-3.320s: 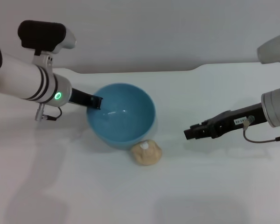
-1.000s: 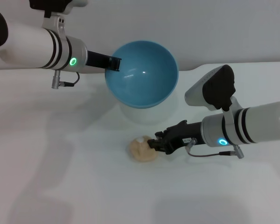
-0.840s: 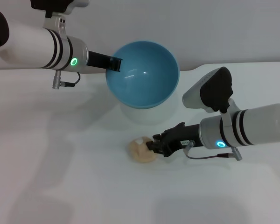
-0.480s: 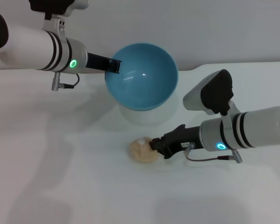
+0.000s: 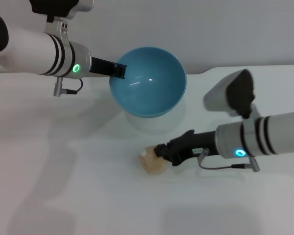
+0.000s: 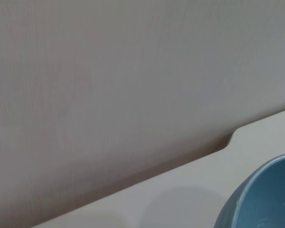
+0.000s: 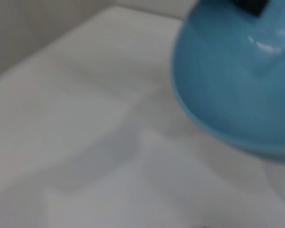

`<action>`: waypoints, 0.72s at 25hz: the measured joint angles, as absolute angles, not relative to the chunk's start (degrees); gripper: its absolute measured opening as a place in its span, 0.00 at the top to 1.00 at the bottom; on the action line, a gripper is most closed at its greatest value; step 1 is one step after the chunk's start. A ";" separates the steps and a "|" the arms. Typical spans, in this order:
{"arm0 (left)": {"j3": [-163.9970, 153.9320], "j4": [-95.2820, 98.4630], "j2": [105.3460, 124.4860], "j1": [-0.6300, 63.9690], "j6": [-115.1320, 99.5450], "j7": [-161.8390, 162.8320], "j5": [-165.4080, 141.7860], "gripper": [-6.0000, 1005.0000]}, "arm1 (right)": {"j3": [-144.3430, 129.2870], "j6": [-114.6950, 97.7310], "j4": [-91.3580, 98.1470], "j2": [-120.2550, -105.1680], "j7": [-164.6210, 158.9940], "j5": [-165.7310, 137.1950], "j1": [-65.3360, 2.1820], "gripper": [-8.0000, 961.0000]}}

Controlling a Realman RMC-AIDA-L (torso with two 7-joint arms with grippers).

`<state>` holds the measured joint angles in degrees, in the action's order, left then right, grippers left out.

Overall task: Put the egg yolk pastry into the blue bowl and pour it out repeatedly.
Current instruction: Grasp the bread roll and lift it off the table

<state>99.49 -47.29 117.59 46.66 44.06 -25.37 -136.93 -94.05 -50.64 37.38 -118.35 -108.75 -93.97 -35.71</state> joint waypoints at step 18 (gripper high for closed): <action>99.37 -43.06 117.72 48.52 47.90 -24.86 -142.82 0.97 | -67.02 -83.92 48.09 -118.27 -104.33 -96.72 -29.02 0.99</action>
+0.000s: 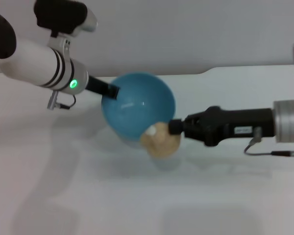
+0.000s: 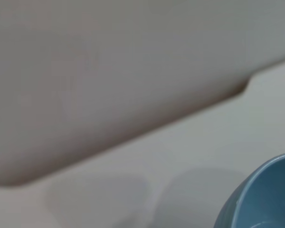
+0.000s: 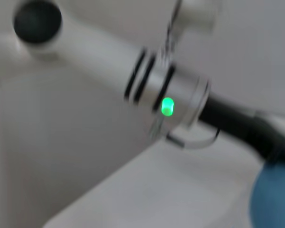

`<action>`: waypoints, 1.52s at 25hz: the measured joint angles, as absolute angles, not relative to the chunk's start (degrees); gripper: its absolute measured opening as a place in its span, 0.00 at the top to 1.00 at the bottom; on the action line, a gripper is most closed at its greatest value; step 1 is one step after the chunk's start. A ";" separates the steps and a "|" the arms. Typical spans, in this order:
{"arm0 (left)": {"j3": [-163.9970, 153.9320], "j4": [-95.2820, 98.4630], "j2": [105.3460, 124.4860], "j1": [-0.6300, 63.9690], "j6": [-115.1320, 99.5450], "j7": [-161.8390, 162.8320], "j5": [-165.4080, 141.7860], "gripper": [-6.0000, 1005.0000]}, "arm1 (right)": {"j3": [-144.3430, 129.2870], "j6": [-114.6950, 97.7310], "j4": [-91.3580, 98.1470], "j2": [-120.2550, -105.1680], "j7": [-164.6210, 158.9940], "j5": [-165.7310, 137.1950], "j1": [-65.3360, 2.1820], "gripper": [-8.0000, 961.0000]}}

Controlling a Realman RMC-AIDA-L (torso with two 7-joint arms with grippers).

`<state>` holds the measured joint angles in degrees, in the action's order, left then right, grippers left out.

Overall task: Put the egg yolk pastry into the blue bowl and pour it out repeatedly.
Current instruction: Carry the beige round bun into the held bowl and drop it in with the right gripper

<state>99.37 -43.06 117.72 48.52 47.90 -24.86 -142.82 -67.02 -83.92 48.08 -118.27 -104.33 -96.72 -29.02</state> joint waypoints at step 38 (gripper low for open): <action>98.17 -45.97 118.09 50.29 64.58 -31.06 -132.05 0.97 | -63.46 -78.73 42.44 -118.43 -101.88 -96.95 -30.37 0.89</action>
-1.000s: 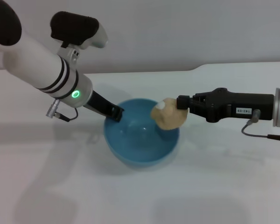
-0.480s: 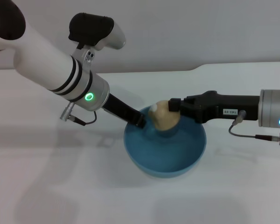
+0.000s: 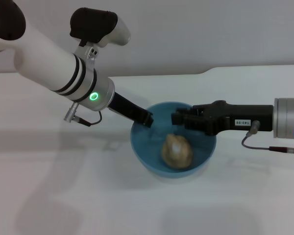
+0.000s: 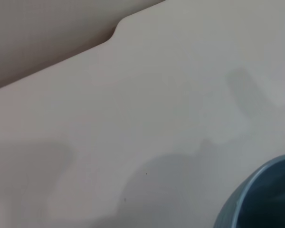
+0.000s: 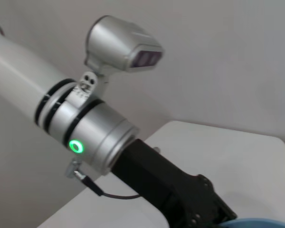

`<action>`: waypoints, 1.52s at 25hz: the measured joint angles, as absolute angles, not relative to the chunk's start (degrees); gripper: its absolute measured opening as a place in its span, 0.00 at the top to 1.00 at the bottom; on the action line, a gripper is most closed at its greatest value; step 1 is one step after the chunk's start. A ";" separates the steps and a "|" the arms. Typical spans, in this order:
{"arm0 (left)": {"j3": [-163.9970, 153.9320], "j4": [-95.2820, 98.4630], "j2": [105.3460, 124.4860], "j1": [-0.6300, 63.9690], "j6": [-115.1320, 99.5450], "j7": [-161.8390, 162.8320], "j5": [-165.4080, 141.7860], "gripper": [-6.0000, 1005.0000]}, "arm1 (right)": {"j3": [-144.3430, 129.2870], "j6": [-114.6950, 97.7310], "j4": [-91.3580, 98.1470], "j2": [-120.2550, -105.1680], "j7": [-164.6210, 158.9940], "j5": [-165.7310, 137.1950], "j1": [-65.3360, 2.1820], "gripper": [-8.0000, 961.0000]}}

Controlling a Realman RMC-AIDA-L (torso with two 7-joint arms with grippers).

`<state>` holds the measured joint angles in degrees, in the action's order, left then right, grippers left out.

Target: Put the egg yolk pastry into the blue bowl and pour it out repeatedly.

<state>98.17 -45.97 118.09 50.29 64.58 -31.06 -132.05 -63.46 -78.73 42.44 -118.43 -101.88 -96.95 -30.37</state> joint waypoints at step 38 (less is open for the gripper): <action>64.98 -71.37 118.64 23.44 9.31 -38.11 -153.10 0.97 | -34.29 -78.21 37.41 -118.29 -97.56 -96.76 -18.48 0.61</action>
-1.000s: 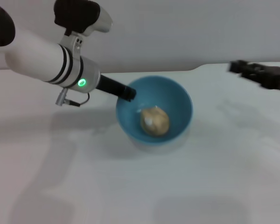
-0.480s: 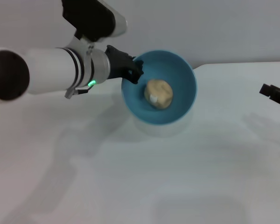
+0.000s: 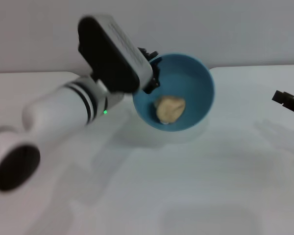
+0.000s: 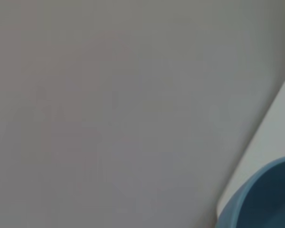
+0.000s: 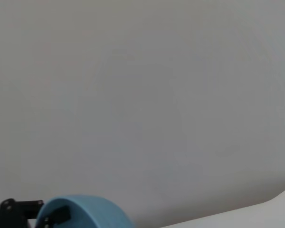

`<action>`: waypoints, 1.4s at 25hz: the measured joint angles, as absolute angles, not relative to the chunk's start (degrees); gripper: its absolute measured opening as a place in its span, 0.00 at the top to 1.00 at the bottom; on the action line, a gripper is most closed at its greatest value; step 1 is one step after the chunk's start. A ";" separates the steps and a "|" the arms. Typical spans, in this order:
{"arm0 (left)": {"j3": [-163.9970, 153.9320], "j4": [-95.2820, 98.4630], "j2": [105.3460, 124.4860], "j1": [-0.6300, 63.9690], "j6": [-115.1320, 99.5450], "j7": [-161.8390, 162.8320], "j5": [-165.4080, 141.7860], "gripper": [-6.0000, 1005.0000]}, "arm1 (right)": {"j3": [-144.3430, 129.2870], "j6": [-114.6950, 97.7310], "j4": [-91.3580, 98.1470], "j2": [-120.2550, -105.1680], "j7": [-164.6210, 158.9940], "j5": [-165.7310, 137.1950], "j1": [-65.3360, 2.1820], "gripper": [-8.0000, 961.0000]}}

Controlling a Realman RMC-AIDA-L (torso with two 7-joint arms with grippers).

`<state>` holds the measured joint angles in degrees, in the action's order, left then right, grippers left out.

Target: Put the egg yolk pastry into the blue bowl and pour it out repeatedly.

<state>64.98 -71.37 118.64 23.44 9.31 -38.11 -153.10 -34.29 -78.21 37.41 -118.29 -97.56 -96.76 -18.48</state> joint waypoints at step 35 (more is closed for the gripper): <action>39.39 -52.86 119.01 31.26 -41.99 -85.56 -97.66 0.98 | -35.08 -76.63 35.74 -118.32 -96.94 -97.03 -19.42 0.61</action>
<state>39.39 -52.86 119.01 31.26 -41.99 -85.56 -97.66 -35.08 -76.63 35.74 -118.32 -96.94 -97.03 -19.42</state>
